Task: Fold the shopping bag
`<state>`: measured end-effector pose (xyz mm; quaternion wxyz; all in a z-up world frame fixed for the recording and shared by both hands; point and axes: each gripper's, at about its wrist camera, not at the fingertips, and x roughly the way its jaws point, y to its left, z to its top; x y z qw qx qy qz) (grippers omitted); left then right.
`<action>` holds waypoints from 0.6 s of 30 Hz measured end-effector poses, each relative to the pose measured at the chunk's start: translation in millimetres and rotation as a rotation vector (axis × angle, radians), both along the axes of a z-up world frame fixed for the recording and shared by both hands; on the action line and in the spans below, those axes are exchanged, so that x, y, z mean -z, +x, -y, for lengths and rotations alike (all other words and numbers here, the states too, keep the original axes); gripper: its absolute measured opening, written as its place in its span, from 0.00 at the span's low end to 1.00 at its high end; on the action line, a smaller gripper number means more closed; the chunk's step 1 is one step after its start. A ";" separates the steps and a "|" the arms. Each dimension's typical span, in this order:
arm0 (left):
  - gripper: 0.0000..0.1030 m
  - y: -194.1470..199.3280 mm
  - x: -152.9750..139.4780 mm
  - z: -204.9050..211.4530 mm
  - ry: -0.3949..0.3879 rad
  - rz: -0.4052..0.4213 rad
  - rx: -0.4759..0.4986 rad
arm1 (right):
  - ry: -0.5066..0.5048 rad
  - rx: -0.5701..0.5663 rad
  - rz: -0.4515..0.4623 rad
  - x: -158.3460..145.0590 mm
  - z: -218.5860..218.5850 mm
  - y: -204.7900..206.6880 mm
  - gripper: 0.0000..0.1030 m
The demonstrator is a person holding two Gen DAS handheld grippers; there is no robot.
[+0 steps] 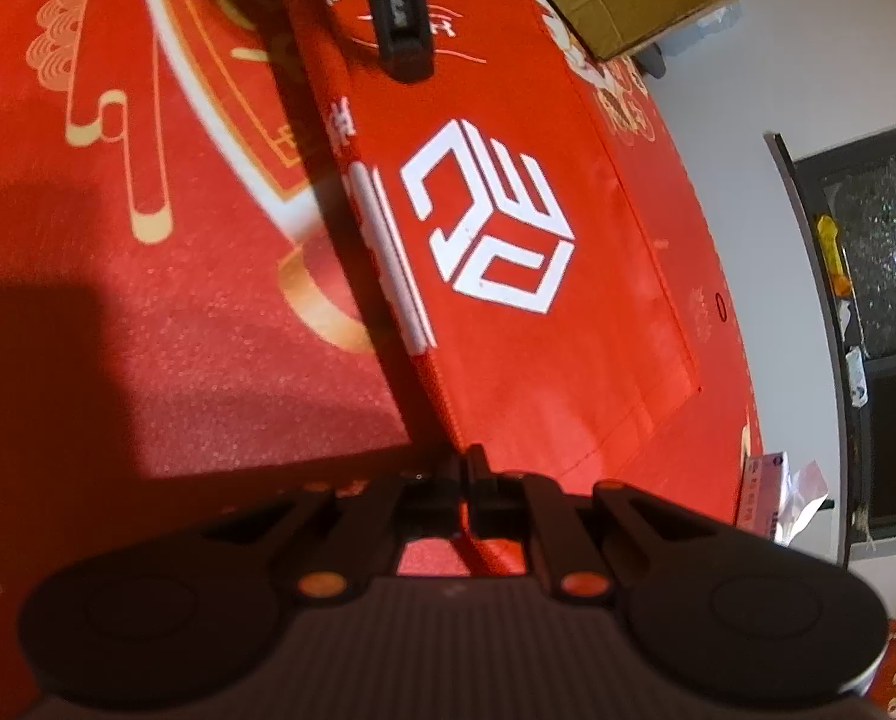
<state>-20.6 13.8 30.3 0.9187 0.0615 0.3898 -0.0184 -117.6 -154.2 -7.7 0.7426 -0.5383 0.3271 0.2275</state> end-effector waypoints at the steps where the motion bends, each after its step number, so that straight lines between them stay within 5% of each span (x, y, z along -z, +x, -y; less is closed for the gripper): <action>1: 1.00 -4.0 -4.4 -0.4 0.013 0.022 0.023 | 0.005 0.005 -0.004 -0.6 -0.1 0.9 0.06; 11: 1.00 -81.5 -26.7 28.0 0.272 0.219 0.476 | 0.051 0.042 -0.045 -6.3 1.9 7.5 0.06; 14: 1.00 -97.4 -25.5 27.8 0.239 0.199 0.582 | 0.065 0.046 -0.052 -7.7 3.2 8.3 0.06; 18: 1.00 -96.0 -19.7 26.3 0.205 0.129 0.576 | 0.077 0.055 -0.057 -8.7 3.8 9.4 0.06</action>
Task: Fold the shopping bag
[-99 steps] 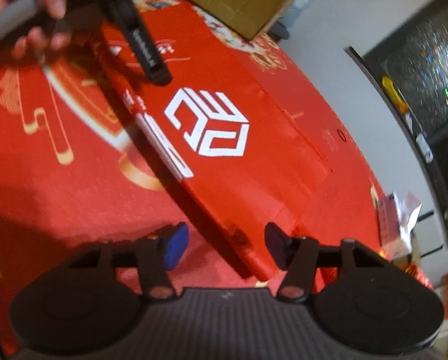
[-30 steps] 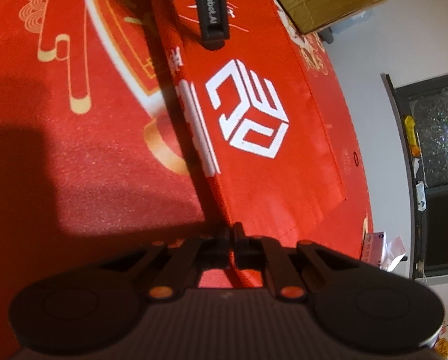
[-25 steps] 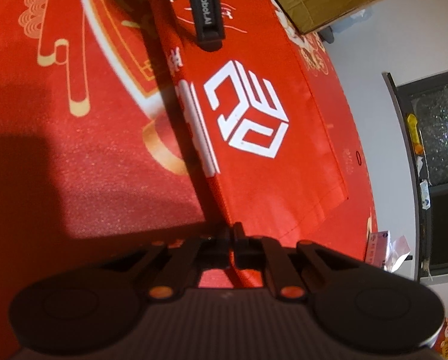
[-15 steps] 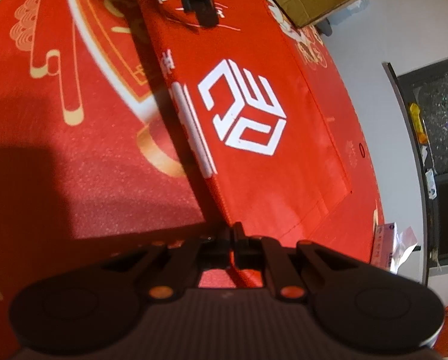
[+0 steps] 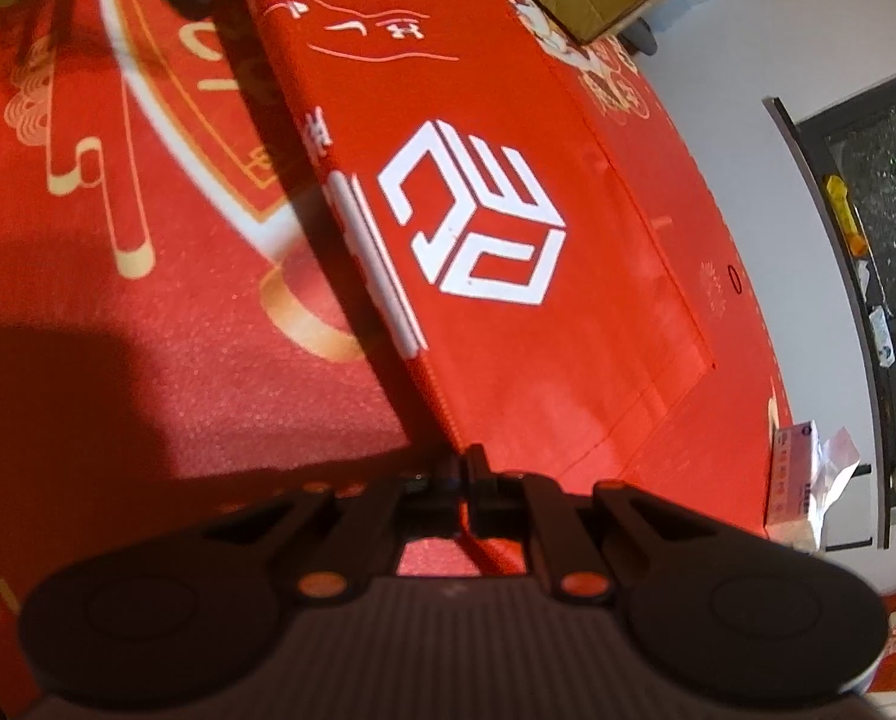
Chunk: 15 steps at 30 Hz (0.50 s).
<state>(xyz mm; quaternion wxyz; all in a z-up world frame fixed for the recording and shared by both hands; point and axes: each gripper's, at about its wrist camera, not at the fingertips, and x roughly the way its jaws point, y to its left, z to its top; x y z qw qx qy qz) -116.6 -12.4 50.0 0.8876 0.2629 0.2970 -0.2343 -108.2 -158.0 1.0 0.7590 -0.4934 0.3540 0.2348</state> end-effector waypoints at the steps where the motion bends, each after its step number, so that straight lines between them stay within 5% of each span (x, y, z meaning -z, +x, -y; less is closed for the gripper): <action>1: 0.99 1.9 2.1 -0.5 0.005 -0.016 -0.004 | 0.000 0.000 0.001 -0.1 0.0 -0.5 0.06; 9: 0.85 1.5 12.4 2.3 0.125 -0.011 0.028 | 0.001 -0.001 0.001 -0.3 0.4 -1.5 0.06; 15: 0.80 0.2 14.0 -3.8 0.077 -0.063 0.057 | -0.001 -0.001 0.011 0.7 0.4 -3.6 0.06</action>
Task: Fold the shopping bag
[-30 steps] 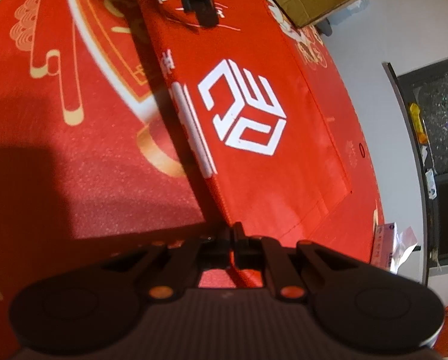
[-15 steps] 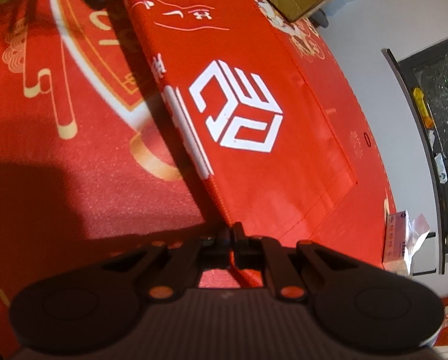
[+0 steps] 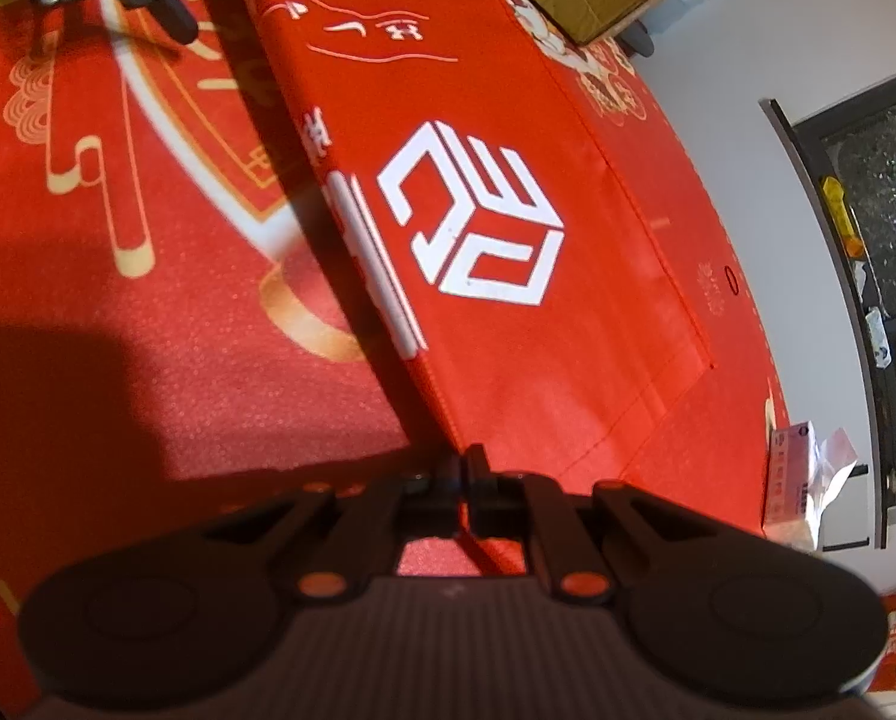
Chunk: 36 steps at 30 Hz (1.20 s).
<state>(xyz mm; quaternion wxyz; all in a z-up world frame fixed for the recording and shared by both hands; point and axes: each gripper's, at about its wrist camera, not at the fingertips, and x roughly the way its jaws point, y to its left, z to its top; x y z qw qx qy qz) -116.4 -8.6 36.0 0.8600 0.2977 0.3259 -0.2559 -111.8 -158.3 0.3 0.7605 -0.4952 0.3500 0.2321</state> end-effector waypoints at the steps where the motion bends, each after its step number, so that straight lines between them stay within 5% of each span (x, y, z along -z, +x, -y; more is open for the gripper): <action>1: 0.81 0.0 0.4 -0.5 -0.004 -0.014 0.002 | -0.001 0.000 0.001 0.2 -0.3 0.1 0.06; 14: 0.84 10.5 8.4 -6.8 -0.066 -0.091 -0.148 | -0.010 -0.002 0.003 0.6 -1.2 0.3 0.06; 18: 0.98 19.1 10.8 -14.8 -0.109 -0.133 -0.270 | -0.006 -0.002 0.005 0.9 -0.7 0.3 0.06; 31: 1.00 23.1 14.4 -19.3 -0.164 -0.178 -0.326 | -0.003 -0.001 0.011 2.0 -1.2 0.2 0.06; 36: 1.00 12.5 10.8 -4.9 -0.039 -0.101 -0.205 | -0.002 -0.003 0.011 1.8 -0.7 1.0 0.06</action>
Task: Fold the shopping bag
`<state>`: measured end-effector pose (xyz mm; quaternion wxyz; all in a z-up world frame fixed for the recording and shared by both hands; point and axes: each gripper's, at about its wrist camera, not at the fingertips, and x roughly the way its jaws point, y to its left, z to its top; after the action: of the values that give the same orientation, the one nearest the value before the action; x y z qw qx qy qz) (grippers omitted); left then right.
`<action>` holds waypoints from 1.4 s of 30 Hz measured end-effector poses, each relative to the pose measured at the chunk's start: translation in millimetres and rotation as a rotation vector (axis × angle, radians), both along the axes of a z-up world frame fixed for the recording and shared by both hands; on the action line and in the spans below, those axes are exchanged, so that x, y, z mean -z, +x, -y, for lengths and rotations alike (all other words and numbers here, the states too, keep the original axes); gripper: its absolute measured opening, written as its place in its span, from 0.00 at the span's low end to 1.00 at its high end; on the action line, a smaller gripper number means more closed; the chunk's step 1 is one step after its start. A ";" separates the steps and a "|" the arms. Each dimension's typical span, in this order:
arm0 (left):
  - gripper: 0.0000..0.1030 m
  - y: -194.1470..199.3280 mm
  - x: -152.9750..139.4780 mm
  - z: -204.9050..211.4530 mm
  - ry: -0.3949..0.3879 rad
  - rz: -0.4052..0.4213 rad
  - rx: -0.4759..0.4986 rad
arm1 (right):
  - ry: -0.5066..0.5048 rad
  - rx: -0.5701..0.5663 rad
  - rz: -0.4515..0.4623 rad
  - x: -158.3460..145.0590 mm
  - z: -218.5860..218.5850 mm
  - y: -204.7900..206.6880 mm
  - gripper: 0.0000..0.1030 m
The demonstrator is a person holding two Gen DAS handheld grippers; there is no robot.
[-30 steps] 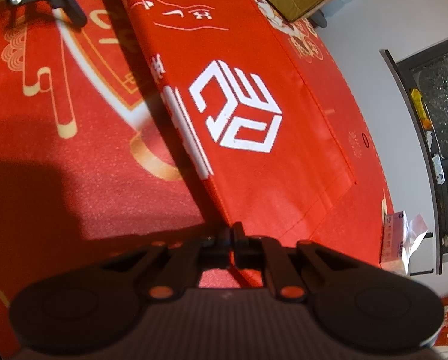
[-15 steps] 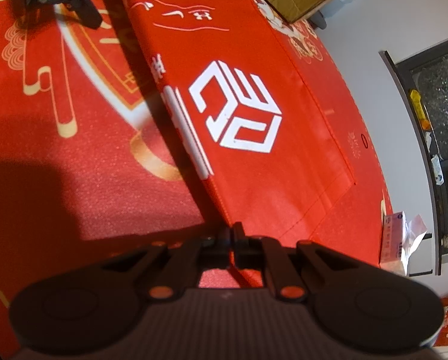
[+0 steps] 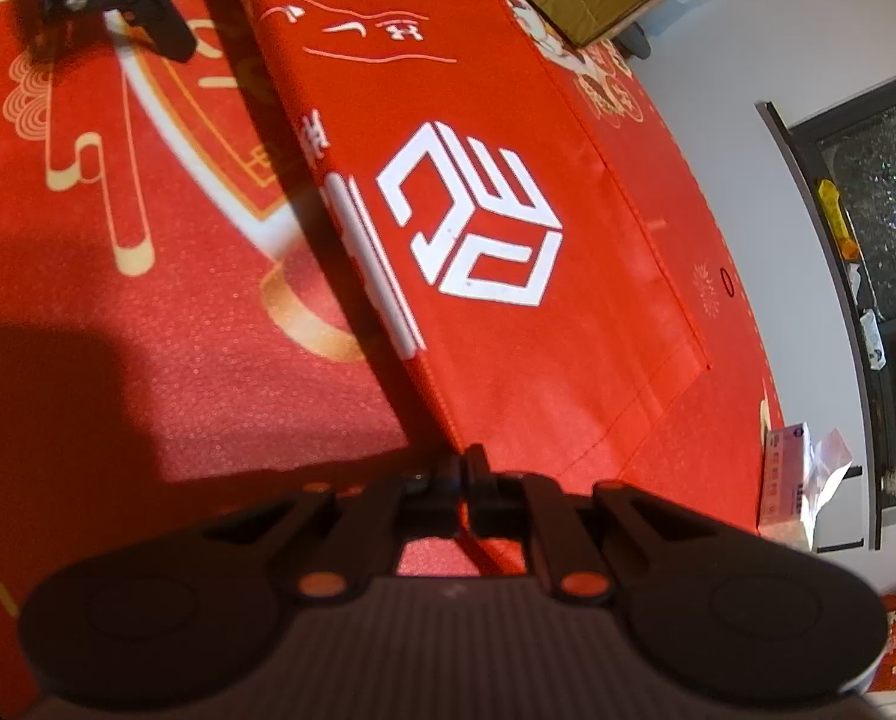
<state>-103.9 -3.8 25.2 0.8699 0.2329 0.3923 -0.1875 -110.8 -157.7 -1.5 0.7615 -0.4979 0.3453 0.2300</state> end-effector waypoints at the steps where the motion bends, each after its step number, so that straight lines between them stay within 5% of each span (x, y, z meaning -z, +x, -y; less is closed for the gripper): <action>1: 0.99 -3.1 -0.5 3.4 0.023 0.013 0.029 | 0.002 0.000 0.001 0.6 0.5 -0.7 0.06; 7: 0.94 -13.4 -2.6 14.1 0.057 0.032 0.128 | -0.001 -0.001 0.002 0.3 1.1 -0.8 0.06; 21: 0.67 -2.3 -3.4 9.4 0.001 0.009 0.066 | -0.002 0.000 0.005 0.7 0.5 -1.8 0.06; 36: 0.50 1.2 -4.5 2.9 -0.009 0.000 0.002 | -0.003 -0.004 0.008 0.9 0.7 -3.5 0.06; 39: 0.36 2.7 -5.3 3.3 0.005 -0.005 0.000 | -0.005 -0.007 0.006 1.2 1.0 -3.1 0.06; 42: 0.33 0.6 -7.0 4.7 0.024 0.004 0.017 | -0.007 -0.008 0.002 1.4 1.0 -2.0 0.06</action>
<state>-103.2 -8.5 32.2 0.8661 0.2472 0.3908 -0.1897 -112.8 -158.7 -2.9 0.7593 -0.5021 0.3434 0.2313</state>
